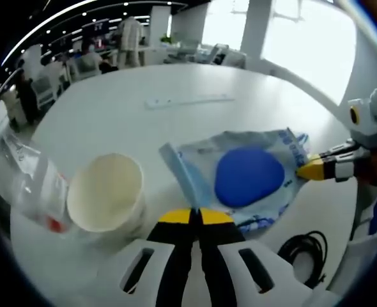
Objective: Arrange the tabletop items into an orderly group along one side of the table until the central work area is clear of visible clutter.
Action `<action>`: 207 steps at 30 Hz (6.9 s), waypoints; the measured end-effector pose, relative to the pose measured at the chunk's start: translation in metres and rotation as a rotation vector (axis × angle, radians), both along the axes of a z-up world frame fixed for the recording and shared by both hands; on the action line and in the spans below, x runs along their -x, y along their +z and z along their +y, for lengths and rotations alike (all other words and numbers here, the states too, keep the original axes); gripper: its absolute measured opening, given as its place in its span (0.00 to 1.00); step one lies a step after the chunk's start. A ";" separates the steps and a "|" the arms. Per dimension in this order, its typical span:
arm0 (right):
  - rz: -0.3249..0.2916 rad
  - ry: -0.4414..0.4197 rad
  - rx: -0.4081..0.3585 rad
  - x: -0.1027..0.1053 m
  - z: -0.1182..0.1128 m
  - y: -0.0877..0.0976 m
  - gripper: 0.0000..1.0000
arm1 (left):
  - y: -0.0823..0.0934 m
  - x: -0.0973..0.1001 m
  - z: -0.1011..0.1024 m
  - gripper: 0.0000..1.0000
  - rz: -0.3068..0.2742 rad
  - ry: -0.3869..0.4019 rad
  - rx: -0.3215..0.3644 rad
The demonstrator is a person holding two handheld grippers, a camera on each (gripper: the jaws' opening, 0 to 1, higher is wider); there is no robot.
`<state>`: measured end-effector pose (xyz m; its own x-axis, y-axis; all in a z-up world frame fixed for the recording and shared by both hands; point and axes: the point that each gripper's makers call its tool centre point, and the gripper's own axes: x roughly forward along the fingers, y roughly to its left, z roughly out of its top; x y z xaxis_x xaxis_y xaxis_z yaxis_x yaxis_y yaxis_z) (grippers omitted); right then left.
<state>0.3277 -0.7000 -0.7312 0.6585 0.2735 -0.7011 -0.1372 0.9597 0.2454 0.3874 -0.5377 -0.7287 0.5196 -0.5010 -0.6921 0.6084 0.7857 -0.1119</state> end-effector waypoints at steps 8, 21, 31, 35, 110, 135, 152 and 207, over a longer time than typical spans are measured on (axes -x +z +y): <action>0.024 0.005 0.014 -0.004 0.003 -0.012 0.00 | -0.010 0.000 0.005 0.00 0.010 0.026 -0.008; 0.042 -0.007 0.030 -0.009 0.005 -0.024 0.00 | -0.018 -0.002 0.010 0.00 0.004 0.031 -0.013; 0.043 0.008 0.047 -0.011 0.008 -0.028 0.02 | -0.025 -0.002 0.017 0.00 0.008 0.050 -0.014; 0.036 0.009 0.060 -0.015 0.007 -0.028 0.02 | -0.024 -0.005 0.016 0.01 0.003 0.060 -0.012; -0.228 0.165 0.244 0.030 0.009 0.039 0.35 | 0.096 0.112 0.068 0.39 -0.273 -0.050 0.066; -0.301 0.333 0.416 0.059 -0.015 0.068 0.66 | 0.109 0.209 0.117 0.85 -0.297 -0.132 0.079; -0.252 0.473 0.525 0.065 -0.039 0.067 0.95 | 0.104 0.215 0.102 1.00 -0.330 -0.165 0.082; -0.155 0.826 0.787 0.020 -0.072 0.051 0.71 | 0.081 0.210 0.114 0.96 -0.284 -0.140 0.027</action>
<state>0.3079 -0.7721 -0.6803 0.5763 0.1844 -0.7962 -0.7720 0.4426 -0.4563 0.1769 -0.4235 -0.6473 0.6148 -0.5972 -0.5152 0.7203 0.6912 0.0584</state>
